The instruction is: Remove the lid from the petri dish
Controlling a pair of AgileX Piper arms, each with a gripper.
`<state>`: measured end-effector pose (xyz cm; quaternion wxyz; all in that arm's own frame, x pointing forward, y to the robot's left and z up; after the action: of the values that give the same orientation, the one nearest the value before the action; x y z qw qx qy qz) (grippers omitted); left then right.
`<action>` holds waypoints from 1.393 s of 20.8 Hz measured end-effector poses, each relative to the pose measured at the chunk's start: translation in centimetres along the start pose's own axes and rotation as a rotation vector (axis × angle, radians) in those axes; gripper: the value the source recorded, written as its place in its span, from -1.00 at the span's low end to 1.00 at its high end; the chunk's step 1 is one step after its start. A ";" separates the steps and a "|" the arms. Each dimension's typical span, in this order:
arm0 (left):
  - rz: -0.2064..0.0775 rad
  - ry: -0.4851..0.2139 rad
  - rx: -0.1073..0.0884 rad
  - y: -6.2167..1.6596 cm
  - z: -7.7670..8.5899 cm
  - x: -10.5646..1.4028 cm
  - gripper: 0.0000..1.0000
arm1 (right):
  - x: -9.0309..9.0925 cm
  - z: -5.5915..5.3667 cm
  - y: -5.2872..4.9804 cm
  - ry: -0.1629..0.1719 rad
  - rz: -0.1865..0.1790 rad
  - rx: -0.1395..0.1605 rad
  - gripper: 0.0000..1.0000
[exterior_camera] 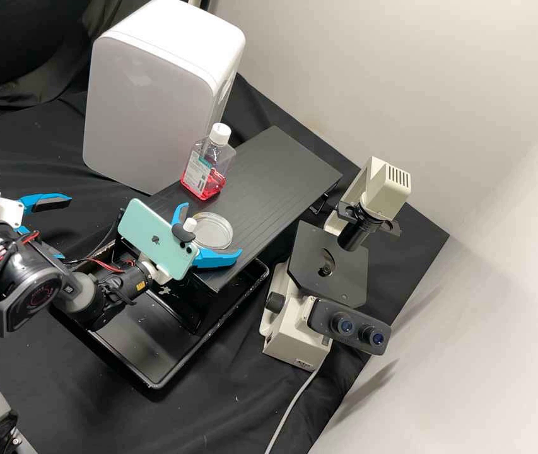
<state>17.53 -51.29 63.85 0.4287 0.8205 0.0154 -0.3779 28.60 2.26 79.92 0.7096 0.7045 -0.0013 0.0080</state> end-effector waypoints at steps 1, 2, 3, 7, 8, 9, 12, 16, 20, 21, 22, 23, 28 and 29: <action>0.000 0.000 0.000 0.00 0.0 0.0 1.00 | 0.0 0.0 0.0 -0.001 0.001 0.000 -1.00; 0.000 0.000 0.000 0.00 0.0 0.0 1.00 | 0.0 0.0 0.0 -0.001 0.001 0.000 -1.00; 0.000 0.000 0.000 0.00 0.0 0.0 1.00 | 0.0 0.0 0.0 -0.001 0.001 0.000 -1.00; 0.000 0.000 0.000 0.00 0.0 0.0 1.00 | 0.0 0.0 0.0 -0.001 0.001 0.000 -1.00; 0.000 0.000 0.000 0.00 0.0 0.0 1.00 | 0.0 0.0 0.1 0.001 0.003 0.000 -1.00; 0.000 0.000 0.002 0.00 0.0 0.0 1.00 | 0.0 0.0 0.1 0.002 0.005 0.000 -1.00; 0.000 0.000 0.005 0.00 0.0 0.0 1.00 | 0.0 -0.1 0.2 0.006 0.008 0.000 -1.00; 0.000 0.000 0.005 0.00 0.0 0.0 1.00 | 0.0 -0.1 0.2 0.006 0.008 0.000 -1.00; 0.000 0.000 0.005 0.00 0.0 0.0 1.00 | -0.1 -0.2 0.3 0.008 0.011 0.000 -1.00; -0.001 0.000 0.005 -0.03 0.0 0.0 1.00 | -0.1 -0.2 0.3 0.008 0.011 0.000 -1.00; -0.005 0.002 0.005 -0.13 0.0 0.0 1.00 | -0.1 -0.2 0.3 0.008 0.011 0.000 -1.00; -0.008 0.002 0.005 -0.19 -0.1 0.0 1.00 | -0.1 -0.2 0.3 0.010 0.012 0.001 -1.00; -0.009 0.003 0.005 -0.22 -0.1 0.1 1.00 | -0.1 -0.2 0.3 0.010 0.012 0.001 -1.00; -0.009 0.003 0.005 -0.22 -0.1 0.1 1.00 | -0.1 -0.2 0.3 0.008 0.014 0.000 -1.00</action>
<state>17.53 -51.13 63.68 0.4247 0.8221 0.0188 -0.3788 28.53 2.43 80.25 0.7094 0.7046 -0.0032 0.0157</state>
